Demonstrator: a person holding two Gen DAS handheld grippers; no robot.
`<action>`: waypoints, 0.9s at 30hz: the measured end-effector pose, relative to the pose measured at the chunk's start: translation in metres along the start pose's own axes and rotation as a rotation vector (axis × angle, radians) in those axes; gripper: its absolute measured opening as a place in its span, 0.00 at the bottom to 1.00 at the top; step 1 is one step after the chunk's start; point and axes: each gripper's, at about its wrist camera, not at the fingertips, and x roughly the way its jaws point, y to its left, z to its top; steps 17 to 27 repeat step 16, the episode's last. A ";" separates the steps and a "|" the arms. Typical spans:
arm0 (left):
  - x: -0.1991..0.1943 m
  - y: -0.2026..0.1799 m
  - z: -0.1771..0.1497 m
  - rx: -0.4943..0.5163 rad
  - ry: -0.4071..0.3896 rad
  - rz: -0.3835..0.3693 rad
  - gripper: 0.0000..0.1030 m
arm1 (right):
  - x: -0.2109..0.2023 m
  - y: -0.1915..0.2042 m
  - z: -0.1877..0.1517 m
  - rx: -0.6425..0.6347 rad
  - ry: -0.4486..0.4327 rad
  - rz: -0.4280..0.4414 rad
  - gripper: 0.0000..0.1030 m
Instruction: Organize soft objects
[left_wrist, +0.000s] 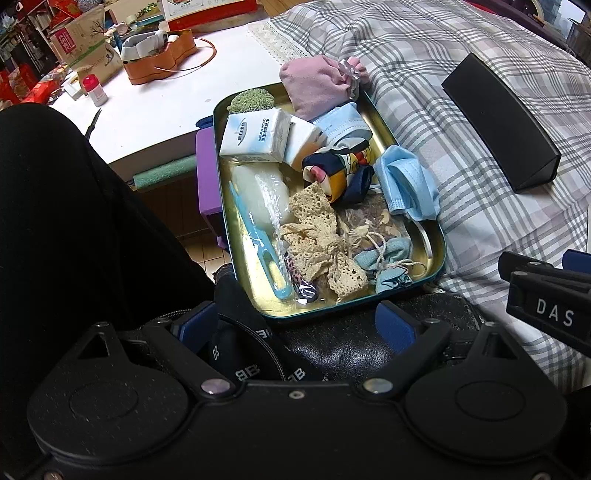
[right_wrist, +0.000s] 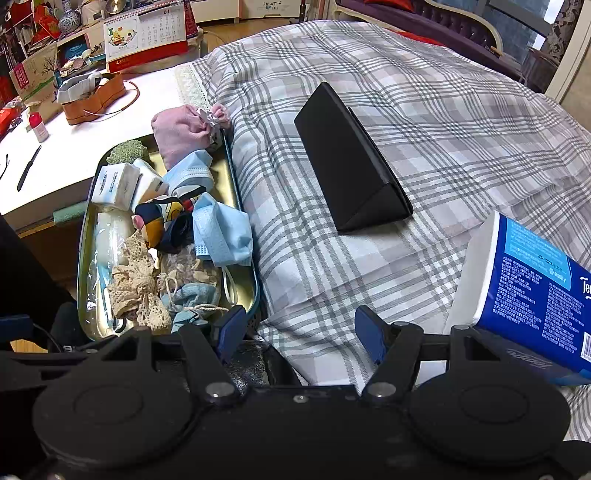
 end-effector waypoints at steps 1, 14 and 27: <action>0.000 0.000 0.000 0.000 0.001 -0.001 0.87 | 0.000 0.000 0.000 0.001 0.001 -0.001 0.62; 0.002 -0.001 0.000 0.003 0.009 -0.001 0.87 | 0.002 0.000 0.001 0.006 0.005 -0.001 0.62; 0.002 -0.002 0.000 0.006 0.009 0.003 0.87 | 0.002 0.000 0.001 0.007 0.005 -0.001 0.62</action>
